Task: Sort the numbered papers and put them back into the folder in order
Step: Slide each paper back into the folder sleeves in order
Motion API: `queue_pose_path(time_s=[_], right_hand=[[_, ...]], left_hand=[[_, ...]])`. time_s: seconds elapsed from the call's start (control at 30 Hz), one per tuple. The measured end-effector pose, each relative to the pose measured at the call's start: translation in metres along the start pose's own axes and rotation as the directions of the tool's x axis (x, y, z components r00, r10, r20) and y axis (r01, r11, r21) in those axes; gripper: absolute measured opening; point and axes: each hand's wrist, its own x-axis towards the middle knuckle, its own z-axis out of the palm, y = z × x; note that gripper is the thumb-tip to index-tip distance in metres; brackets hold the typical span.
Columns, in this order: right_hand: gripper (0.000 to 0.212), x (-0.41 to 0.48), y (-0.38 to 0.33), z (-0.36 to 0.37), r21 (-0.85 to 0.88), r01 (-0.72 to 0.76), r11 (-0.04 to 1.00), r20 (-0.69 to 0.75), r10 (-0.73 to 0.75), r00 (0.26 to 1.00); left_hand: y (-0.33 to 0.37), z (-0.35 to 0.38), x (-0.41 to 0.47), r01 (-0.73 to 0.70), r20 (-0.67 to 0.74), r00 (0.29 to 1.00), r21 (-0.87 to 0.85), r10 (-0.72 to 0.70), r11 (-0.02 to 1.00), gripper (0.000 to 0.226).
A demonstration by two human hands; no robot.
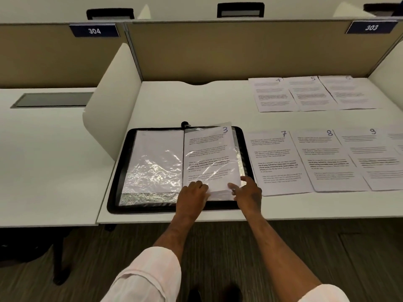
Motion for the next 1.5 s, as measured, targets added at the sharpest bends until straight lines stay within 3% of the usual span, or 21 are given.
queue_pose_path(time_s=[0.17,0.4,0.53,0.7,0.8,0.87,0.97,1.07,1.17,1.2,1.33,1.4,1.5], right_hand=[[0.049,-0.003,-0.001,-0.003,-0.005,0.040,0.999,0.023,-0.040,0.999],[0.061,-0.013,0.001,-0.004,-0.233,0.174,0.957,0.051,-0.167,0.985],[0.065,-0.024,-0.011,-0.005,-0.242,0.241,0.940,0.069,-0.231,0.970],[0.067,-0.034,-0.026,-0.010,-0.323,0.315,0.892,0.071,-0.309,0.948],[0.067,-0.048,-0.040,-0.009,-0.491,0.393,0.777,0.102,-0.397,0.912],[0.069,-0.057,-0.057,-0.004,-0.545,0.461,0.700,0.125,-0.475,0.871],[0.067,-0.072,-0.082,0.012,-0.506,0.633,0.586,0.144,-0.666,0.732],[0.068,-0.084,-0.105,0.034,-0.464,0.796,0.389,0.262,-0.798,0.542],[0.056,-0.096,-0.123,0.054,-0.405,0.866,0.294,0.307,-0.848,0.432],[0.052,-0.097,-0.125,0.059,-0.398,0.869,0.293,0.297,-0.855,0.425],[0.050,-0.093,-0.120,0.082,-0.470,0.798,0.377,0.385,-0.726,0.570],[0.056,-0.086,-0.109,0.091,-0.535,0.736,0.415,0.462,-0.586,0.666],[0.075,-0.076,-0.081,0.107,-0.606,0.699,0.380,0.569,-0.407,0.714]], left_hand=[[0.002,-0.003,0.012,0.016,0.026,1.000,0.049,-0.018,0.999,0.024],[0.006,-0.012,0.028,0.099,0.034,0.994,0.105,-0.103,0.989,0.021],[0.009,-0.019,0.034,0.127,0.069,0.988,0.141,-0.138,0.982,0.022],[0.010,-0.037,0.027,0.159,0.160,0.976,-0.072,-0.146,0.985,0.017],[0.006,-0.051,0.014,0.192,0.212,0.964,-0.156,-0.158,0.969,0.033],[0.003,-0.060,0.009,0.159,0.234,0.966,-0.187,-0.113,0.969,0.062],[0.000,-0.080,0.000,0.108,0.166,0.984,-0.228,-0.071,0.968,0.090],[-0.009,-0.104,-0.005,0.202,-0.006,0.977,-0.284,-0.212,0.937,0.077],[-0.031,-0.126,-0.012,0.328,-0.133,0.915,-0.304,-0.381,0.894,0.066],[-0.041,-0.130,-0.015,0.346,-0.164,0.895,-0.333,-0.416,0.877,0.064],[-0.096,-0.127,-0.034,0.383,-0.170,0.888,-0.245,-0.428,0.891,0.055],[-0.120,-0.122,-0.044,0.424,-0.080,0.893,-0.181,-0.443,0.887,0.044],[-0.141,-0.114,-0.057,0.486,0.083,0.874,-0.149,-0.478,0.861,0.044]])
